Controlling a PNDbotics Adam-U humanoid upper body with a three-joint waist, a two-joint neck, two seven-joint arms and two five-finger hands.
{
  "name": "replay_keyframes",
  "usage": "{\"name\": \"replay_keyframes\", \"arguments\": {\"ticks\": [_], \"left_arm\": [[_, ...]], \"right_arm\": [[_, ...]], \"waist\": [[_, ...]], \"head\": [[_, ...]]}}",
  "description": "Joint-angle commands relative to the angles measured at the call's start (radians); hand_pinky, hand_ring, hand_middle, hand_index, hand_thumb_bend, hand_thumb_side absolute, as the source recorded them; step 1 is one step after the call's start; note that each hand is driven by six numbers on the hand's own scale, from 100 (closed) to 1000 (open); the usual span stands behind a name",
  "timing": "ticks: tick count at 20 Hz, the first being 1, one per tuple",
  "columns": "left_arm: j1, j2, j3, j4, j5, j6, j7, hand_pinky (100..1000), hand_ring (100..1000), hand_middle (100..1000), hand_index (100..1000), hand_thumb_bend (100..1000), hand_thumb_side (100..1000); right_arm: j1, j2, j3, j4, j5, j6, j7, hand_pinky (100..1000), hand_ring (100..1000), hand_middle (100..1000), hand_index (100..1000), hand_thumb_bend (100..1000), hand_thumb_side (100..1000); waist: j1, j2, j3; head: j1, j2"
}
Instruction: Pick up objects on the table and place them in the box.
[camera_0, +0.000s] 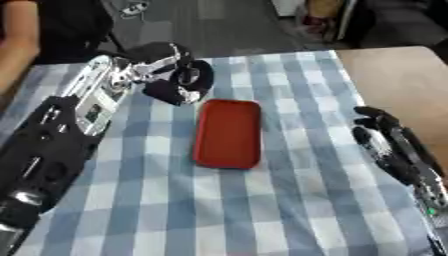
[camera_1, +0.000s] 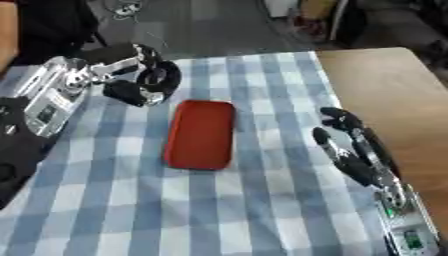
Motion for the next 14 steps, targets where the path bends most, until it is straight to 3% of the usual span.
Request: {"name": "replay_keyframes", "arguments": {"ticks": [1,14], "left_arm": [[-0.027,-0.006,-0.003,-0.001,-0.007,-0.007,-0.001,917,707,473,440,100,610],[-0.024,-0.065,-0.037,0.040,-0.034,-0.036,-0.016,923,705,472,439,100,622]], "right_arm": [[-0.015,-0.011,0.000,-0.009,-0.004,-0.002,0.002,899,837,900,918,423,868],[-0.020,-0.008,0.004,-0.008,-0.007,-0.004,0.006,899,837,900,919,421,869]], "waist": [[-0.004,-0.012,-0.003],[-0.008,-0.008,-0.008]], "head": [[0.010,-0.008],[0.014,-0.012]]}}
